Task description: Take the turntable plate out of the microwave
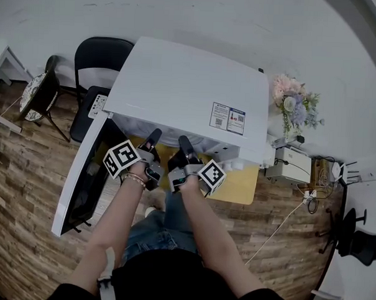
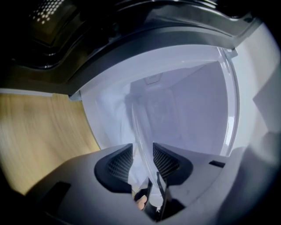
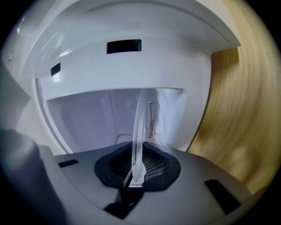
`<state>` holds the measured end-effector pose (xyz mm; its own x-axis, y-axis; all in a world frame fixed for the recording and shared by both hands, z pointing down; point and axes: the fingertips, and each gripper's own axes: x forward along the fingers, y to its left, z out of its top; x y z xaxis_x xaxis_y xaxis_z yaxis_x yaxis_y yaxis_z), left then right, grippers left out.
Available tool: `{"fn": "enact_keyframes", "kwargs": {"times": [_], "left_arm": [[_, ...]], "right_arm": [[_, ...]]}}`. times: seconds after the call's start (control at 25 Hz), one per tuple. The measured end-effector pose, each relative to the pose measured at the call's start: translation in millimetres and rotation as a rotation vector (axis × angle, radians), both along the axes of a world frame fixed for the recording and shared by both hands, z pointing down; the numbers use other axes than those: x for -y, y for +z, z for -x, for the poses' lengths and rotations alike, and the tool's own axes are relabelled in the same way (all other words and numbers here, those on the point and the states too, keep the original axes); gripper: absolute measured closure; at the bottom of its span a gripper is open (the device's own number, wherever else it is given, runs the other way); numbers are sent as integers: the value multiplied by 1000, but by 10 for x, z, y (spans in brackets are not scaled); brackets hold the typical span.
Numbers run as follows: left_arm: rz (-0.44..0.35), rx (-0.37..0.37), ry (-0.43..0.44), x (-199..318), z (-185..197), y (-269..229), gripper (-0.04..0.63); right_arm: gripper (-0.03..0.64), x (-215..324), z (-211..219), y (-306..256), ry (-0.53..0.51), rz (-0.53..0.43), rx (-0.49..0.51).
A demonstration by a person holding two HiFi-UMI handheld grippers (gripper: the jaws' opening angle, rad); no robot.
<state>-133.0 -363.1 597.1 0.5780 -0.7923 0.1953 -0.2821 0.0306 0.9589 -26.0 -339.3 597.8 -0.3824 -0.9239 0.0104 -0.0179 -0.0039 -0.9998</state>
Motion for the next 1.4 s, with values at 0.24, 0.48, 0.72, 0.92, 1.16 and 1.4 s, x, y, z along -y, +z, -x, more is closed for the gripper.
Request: {"fn": "enact_keyframes", "kwargs": {"times": [0.24,0.48,0.72,0.92,1.16,1.4], "left_arm": [[-13,-22,-27,7,-30,23,486],[-19,-26,-41,-6,-66,75,517],[-23,-57,-68,-70,-45,127,518],[-14,-124,-76,-186,-56,117,533],[-15,-257,-96,-325,-4,1,558],[-19,-320,-93,-490,58,-112,565]], "right_arm": [[554,-180,28,-21,-39,-36,21],[551,-357,-15,-60,-70,-59,16],[545,-543,28,-72,-131,-87,-13],[546,-675,18,-68,-132,-93,-17],[551,-823,63,-128,-149,-112,-33],[543,-975,121,-229,-167,-155,-115]]}}
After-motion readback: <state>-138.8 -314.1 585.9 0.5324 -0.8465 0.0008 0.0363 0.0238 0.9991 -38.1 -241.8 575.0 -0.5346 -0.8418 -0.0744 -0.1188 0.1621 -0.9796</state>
